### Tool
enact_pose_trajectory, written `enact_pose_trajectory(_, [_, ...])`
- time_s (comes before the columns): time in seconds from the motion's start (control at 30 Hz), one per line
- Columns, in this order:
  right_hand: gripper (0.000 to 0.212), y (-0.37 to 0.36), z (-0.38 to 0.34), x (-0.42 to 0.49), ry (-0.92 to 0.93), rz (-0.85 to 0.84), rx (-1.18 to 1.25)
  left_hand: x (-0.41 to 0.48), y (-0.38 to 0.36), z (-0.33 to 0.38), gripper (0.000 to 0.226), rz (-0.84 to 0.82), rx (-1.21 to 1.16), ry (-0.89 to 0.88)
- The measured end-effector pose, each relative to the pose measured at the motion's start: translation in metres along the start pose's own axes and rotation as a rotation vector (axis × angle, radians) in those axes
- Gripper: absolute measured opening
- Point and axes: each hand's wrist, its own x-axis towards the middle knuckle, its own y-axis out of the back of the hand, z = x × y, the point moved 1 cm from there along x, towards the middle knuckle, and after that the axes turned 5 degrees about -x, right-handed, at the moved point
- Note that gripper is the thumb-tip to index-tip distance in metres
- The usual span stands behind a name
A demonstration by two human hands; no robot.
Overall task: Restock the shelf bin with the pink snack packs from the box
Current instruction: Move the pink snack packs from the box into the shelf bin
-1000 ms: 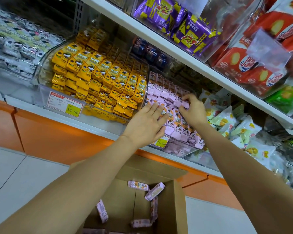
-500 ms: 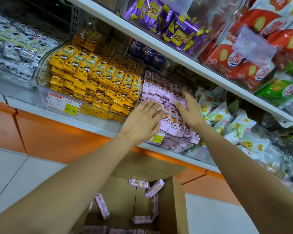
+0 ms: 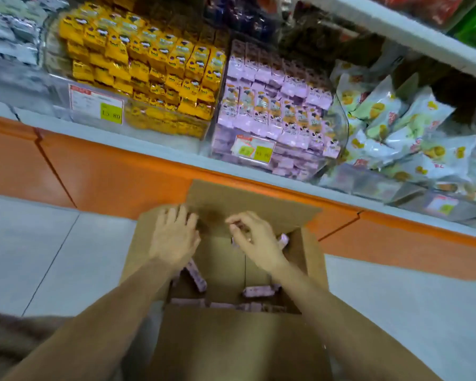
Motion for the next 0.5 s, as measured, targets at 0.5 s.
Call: enact_pose_trajectory(0.5, [0.082, -0.212, 0.084, 0.017, -0.133, -0.666, -0.115, -0.059, -0.091, -0.01, 0.068, -0.133, -0.238, 0.154])
